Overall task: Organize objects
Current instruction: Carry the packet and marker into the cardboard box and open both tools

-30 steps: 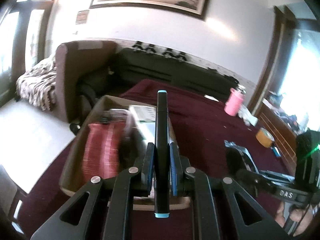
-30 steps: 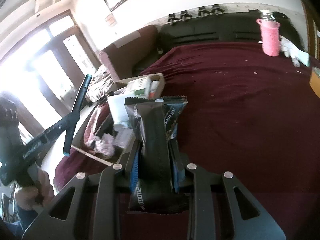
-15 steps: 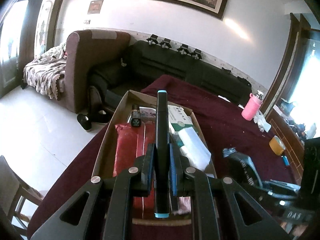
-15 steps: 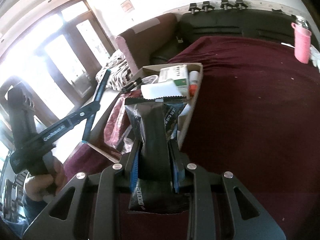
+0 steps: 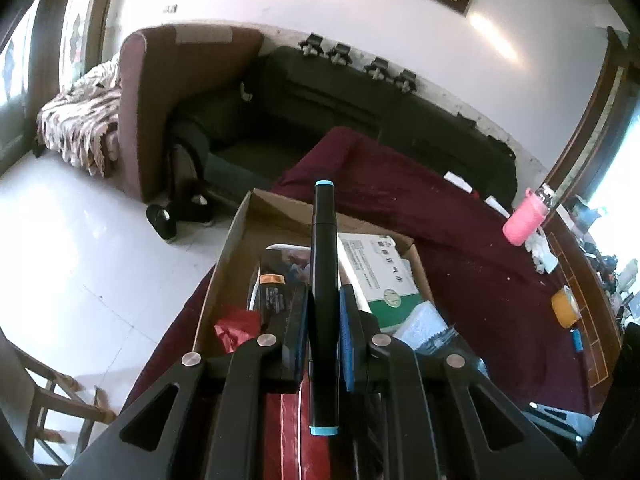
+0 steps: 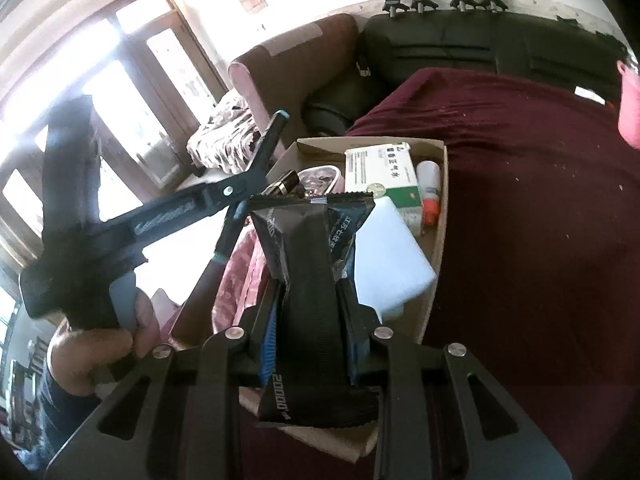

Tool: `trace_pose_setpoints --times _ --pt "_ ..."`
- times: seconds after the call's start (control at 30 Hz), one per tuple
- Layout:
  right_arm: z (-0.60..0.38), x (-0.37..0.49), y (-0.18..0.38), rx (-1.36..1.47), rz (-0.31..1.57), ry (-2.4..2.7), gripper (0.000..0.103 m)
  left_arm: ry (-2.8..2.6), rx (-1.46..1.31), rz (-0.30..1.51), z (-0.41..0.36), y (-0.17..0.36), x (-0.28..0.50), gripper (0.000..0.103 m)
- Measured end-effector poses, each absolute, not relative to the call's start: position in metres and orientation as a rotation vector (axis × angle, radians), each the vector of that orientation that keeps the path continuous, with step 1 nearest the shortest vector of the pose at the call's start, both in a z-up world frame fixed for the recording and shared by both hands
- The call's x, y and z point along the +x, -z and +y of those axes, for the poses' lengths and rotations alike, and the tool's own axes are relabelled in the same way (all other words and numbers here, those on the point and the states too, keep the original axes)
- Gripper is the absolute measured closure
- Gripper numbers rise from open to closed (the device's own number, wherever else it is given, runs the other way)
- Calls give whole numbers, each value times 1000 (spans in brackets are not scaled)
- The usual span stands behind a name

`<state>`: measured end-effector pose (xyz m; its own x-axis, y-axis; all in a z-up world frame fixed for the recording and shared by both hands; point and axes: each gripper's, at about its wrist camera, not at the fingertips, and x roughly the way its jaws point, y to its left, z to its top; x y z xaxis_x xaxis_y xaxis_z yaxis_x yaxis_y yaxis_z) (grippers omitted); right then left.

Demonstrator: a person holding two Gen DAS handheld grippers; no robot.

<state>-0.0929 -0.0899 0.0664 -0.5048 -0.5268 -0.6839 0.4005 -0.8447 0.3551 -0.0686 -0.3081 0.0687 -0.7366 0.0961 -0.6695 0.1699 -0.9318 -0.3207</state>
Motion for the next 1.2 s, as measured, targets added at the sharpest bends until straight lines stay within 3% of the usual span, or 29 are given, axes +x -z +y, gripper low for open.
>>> trace_pose_setpoints --times 0.53,0.8,0.9,0.97,1.03,1.1,1.2 --pt "-120 -94 -68 1108 -88 2365 78 2786 1175 609 -323 -58 -83 91" --pt "-120 -96 -58 1156 -116 2357 77 2807 1160 599 -321 -65 -78 89" --pt "-119 -96 -55 1168 -121 2344 77 2817 1139 588 -319 -67 -75 78" --pt "-118 -94 -56 1171 -114 2348 76 2821 1115 580 -318 -69 -71 64" --pt "-118 -93 -55 1181 -108 2348 72 2823 1097 567 -316 -71 -67 62" --pt "-116 -91 -55 1180 -111 2356 58 2827 1091 572 -316 -72 -63 62" --pt "-114 -85 -59 1162 -118 2353 55 2828 1081 576 -316 -74 -59 62"
